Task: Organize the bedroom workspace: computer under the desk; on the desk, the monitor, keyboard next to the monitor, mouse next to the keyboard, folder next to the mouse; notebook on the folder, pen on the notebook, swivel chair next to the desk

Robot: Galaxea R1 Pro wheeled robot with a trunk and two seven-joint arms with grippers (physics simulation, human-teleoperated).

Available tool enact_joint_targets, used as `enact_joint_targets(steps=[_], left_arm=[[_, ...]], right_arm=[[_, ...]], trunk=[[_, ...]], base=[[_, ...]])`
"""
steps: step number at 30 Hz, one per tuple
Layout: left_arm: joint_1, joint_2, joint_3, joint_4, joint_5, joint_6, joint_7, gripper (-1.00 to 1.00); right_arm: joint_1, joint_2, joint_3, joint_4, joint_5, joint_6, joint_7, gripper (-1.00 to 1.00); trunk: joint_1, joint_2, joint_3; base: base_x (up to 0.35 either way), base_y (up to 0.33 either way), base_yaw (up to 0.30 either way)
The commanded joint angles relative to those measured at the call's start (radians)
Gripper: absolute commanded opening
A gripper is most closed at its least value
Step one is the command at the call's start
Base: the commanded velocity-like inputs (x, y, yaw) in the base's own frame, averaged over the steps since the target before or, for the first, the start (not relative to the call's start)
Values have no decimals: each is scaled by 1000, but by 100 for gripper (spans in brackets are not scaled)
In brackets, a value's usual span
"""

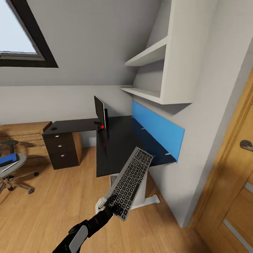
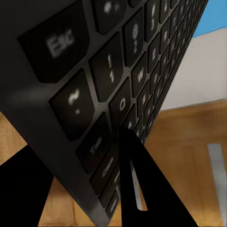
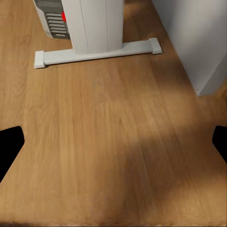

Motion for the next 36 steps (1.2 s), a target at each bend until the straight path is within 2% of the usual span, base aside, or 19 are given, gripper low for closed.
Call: enact_joint_targets(steps=[1,5,7,12,13,14,16,17,18,25,30,33,36], left_arm=[[-1,0,-1,-1,12,9,1,-100],[-1,3,-3,-1,6,7,0,-100],[-1,15,-5,-2,5,7,-1,-100],[-1,72,-16,-4,4,10,-23,-100],[-1,92,-18,-4,4,11,-46,-100],[0,144,-40,-6,3,14,-142,-100],[-1,184,-76,-6,-12,17,-194,-100],[-1,195,-85,-6,-17,17,-202,-100],[-1,217,-99,-6,-27,18,-213,-100],[-1,319,-124,-6,-43,25,-233,-100],[-1,411,-127,-2,-51,40,-234,-100],[-1,444,-128,0,-64,42,-234,-100],[-1,475,-127,1,-93,43,-234,-100]], right_arm=[[-1,0,-9,2,9,-4,2,100],[-1,-1,-9,2,9,-3,1,100],[-1,0,-9,2,9,-2,1,100],[-1,2,-8,2,10,-2,1,100],[-1,2,-8,2,10,-2,1,100],[-1,2,-8,2,11,-2,1,100],[-1,3,-8,2,11,-2,1,100],[-1,3,-8,2,11,-2,1,100],[-1,3,-8,2,11,-2,1,100],[-1,3,-8,2,11,-2,2,100],[-1,3,-6,2,11,-1,2,100],[-1,4,-5,2,11,10,1,100],[-1,4,-7,-7,8,68,-1,100]], trunk=[[-1,-1,-1],[-1,-1,-1],[-1,-1,-1],[-1,-1,-1],[-1,-1,-1],[-1,-1,-1],[-1,-1,-1],[-1,-1,-1],[-1,-1,-1],[-1,-1,-1],[-1,-1,-1],[-1,-1,-1],[-1,-1,-1]], base=[[-332,126,0],[-332,127,0],[-332,120,0],[-319,60,0],[-288,18,0],[-224,6,0],[-124,3,0],[-77,2,0],[-49,1,0],[-17,0,0],[-1,0,0],[0,0,0],[0,0,0]])
